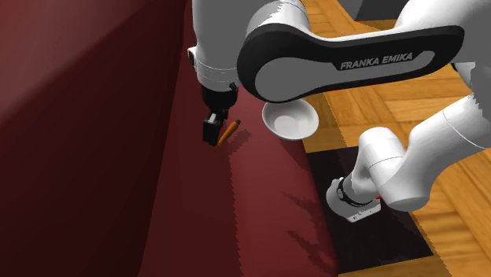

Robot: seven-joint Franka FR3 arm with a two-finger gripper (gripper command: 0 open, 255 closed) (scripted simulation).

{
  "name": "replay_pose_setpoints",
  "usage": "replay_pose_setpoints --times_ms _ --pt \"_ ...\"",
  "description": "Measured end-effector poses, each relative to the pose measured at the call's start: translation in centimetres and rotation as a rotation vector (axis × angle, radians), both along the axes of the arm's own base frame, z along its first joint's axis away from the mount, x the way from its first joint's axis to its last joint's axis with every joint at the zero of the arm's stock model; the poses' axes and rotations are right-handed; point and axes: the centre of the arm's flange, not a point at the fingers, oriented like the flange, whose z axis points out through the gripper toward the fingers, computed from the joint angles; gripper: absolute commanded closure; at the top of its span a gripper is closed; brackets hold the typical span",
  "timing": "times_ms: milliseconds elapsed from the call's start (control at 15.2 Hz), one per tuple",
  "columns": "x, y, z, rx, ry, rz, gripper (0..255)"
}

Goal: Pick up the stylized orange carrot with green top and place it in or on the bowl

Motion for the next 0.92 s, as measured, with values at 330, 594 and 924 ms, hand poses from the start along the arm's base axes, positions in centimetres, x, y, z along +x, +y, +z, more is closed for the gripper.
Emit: replay_pose_setpoints --times_ms 330,594,924 --pt "2.4 -2.5 -0.1 -0.001 -0.042 -0.056 0" --pt "2.8 -2.5 -1.8 -0.001 -0.044 -0.059 0" --pt "3.0 -2.6 -3.2 -0.002 -0.045 -0.059 0"
